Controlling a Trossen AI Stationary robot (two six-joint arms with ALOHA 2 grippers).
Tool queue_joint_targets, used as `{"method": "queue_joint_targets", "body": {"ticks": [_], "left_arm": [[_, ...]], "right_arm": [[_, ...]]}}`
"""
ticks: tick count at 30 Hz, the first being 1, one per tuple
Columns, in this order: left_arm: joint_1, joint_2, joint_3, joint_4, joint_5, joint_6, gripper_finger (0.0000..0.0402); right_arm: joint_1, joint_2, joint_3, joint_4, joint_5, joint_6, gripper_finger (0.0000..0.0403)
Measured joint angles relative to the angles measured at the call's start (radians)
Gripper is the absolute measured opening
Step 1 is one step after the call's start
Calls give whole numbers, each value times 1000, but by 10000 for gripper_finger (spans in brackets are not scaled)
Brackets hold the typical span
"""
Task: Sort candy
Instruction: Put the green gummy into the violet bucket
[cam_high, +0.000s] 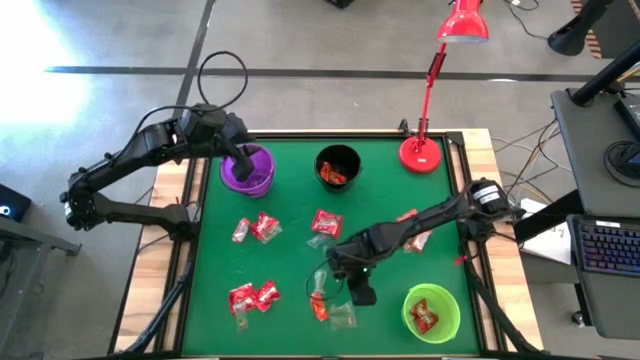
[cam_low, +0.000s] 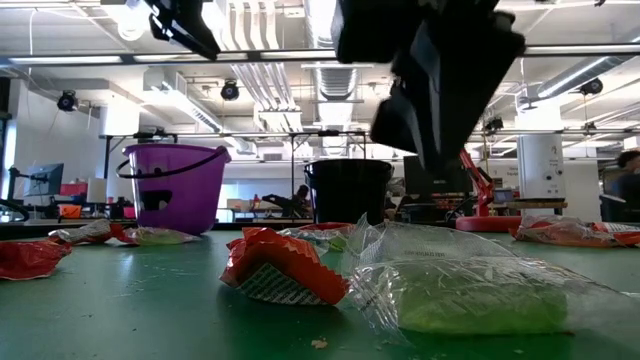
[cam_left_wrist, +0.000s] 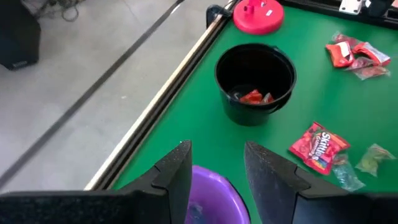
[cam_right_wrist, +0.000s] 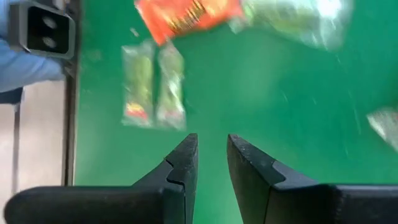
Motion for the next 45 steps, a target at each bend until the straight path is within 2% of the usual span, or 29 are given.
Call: {"method": "queue_joint_targets", "body": {"ticks": [10,21,34,38,45], "left_arm": [[0,-1,0,-8,11,-64,130],[0,0,0,-16,18,-75,130],[0,2,-2,-15,17,-94,130],[0,2,-3,-33,17,-94,130],[0,2,-4,-107,17,-94,130]], "right_arm": [[27,48,-3,84,5,73,99],[73,108,-3,108,-61,92,129],[81,170,6,162,-52,81,133],[81,170,6,161,-51,90,107],[81,170,6,160,-60,90,20]]}}
